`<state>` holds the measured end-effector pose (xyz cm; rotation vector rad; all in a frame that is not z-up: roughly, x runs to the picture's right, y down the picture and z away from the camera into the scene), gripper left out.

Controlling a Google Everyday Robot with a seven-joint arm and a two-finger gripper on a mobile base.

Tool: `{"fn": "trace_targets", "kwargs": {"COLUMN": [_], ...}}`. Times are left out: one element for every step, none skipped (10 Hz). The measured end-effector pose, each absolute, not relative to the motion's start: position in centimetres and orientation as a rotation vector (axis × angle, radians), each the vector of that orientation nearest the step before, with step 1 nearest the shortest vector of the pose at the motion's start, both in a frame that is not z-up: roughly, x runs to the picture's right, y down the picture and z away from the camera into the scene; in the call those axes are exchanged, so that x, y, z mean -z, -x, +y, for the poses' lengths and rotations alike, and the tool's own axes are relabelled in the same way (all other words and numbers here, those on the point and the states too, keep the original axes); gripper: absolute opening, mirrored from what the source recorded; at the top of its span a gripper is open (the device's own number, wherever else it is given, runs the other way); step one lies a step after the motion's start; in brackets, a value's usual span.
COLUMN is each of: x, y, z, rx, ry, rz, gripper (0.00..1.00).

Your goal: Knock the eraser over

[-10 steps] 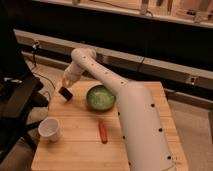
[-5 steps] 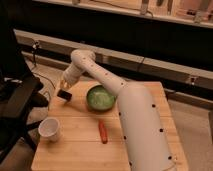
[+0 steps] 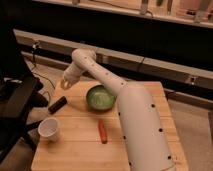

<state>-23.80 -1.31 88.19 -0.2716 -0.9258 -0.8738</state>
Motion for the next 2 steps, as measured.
{"fn": "trace_targets", "kwargs": {"x": [-88.13, -88.10], "y": [23.82, 23.78], "z": [-1.27, -1.23], "rx": [0.873, 0.872], "ry": [0.272, 0.273], "rz": [-0.929, -0.931], "gripper": [0.00, 0.00]}}
